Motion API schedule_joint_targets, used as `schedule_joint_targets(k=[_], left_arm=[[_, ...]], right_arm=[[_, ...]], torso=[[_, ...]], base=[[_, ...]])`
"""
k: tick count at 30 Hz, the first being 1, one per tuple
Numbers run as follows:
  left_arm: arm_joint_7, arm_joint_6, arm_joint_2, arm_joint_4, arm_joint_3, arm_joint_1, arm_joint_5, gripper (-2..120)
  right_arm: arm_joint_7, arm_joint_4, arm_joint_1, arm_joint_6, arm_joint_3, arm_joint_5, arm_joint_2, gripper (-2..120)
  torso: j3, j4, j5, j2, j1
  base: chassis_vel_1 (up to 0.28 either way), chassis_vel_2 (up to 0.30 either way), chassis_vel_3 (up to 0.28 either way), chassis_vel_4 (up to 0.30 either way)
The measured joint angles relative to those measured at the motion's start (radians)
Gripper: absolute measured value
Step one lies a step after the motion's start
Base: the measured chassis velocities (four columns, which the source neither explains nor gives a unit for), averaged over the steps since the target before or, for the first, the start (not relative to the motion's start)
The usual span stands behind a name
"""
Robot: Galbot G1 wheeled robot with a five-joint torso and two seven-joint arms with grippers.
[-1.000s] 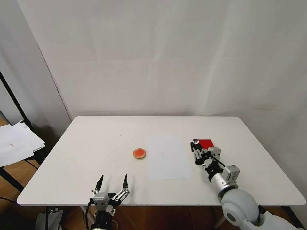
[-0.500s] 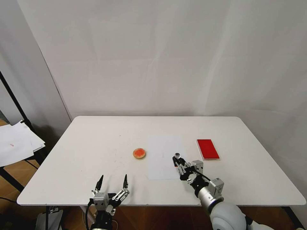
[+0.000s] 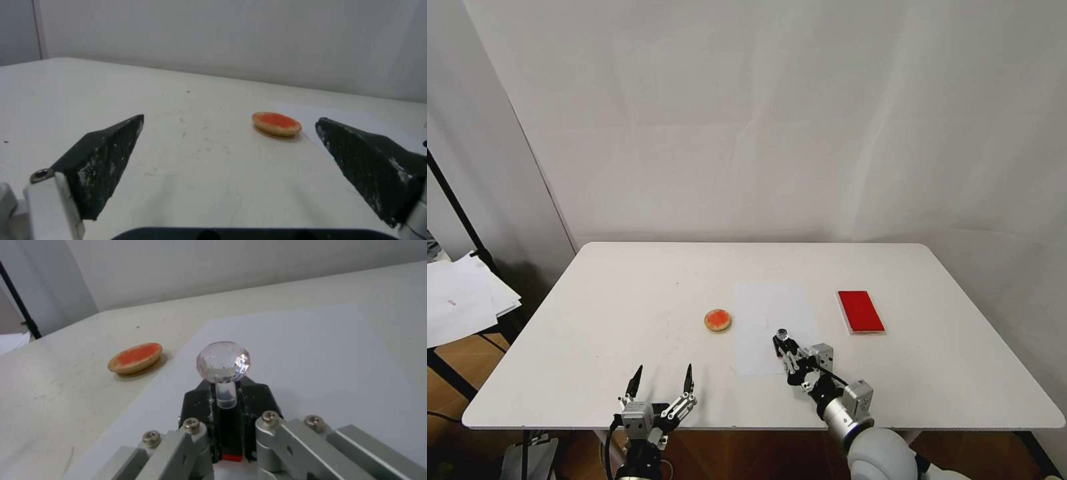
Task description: Pick up the stamp from the ink pad and place it onto another ink pad.
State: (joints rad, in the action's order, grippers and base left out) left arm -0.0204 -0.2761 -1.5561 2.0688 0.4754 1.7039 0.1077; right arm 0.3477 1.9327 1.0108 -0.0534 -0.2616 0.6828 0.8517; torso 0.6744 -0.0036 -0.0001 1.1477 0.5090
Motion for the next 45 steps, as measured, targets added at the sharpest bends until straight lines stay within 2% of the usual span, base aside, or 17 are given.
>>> schedule_joint_targets(k=[10,14,16,22,26,37,45], left_arm=[[0.000,0.000,0.000,0.000,0.000,0.000,0.000,102],[0.000,0.000,0.000,0.000,0.000,0.000,0.000,102],[0.000,0.000,0.000,0.000,0.000,0.000,0.000,102],[0.000,0.000,0.000,0.000,0.000,0.000,0.000,102],[0.000,0.000,0.000,0.000,0.000,0.000,0.000,102],[0.000,0.000,0.000,0.000,0.000,0.000,0.000,102],[0.000,0.000,0.000,0.000,0.000,0.000,0.000,102]], right_arm=[[0.001,0.004,-0.003,0.001,-0.006,0.000,-0.004,8],[0.003,0.035,-0.060,0.022,0.001,0.044,-0.016,8],[0.004,0.055,-0.113,0.029,0.003,0.083,-0.028,8],[0.003,0.032,-0.215,0.023,-0.032,0.124,-0.032,8],[-0.001,-0.032,-0.282,0.012,-0.100,0.137,0.020,8],[-0.014,-0.109,-0.380,0.009,-0.256,0.146,0.125,8],[-0.011,-0.162,-0.456,0.012,-0.333,0.163,0.201,8]], torso=[[0.000,-0.0003,-0.0001,0.000,0.000],[0.000,-0.0001,0.0006,0.000,0.000],[0.000,0.0001,-0.0004,0.000,0.000],[0.000,0.0000,-0.0002,0.000,0.000],[0.000,0.0000,0.0000,0.000,0.000],[0.000,0.0000,-0.0002,0.000,0.000],[0.000,0.0000,-0.0001,0.000,0.000]], base=[[0.000,0.000,0.000,0.000],[0.000,0.000,0.000,0.000],[0.000,0.000,0.000,0.000],[0.000,0.000,0.000,0.000],[0.000,0.000,0.000,0.000],[0.000,0.000,0.000,0.000],[0.000,0.000,0.000,0.000]])
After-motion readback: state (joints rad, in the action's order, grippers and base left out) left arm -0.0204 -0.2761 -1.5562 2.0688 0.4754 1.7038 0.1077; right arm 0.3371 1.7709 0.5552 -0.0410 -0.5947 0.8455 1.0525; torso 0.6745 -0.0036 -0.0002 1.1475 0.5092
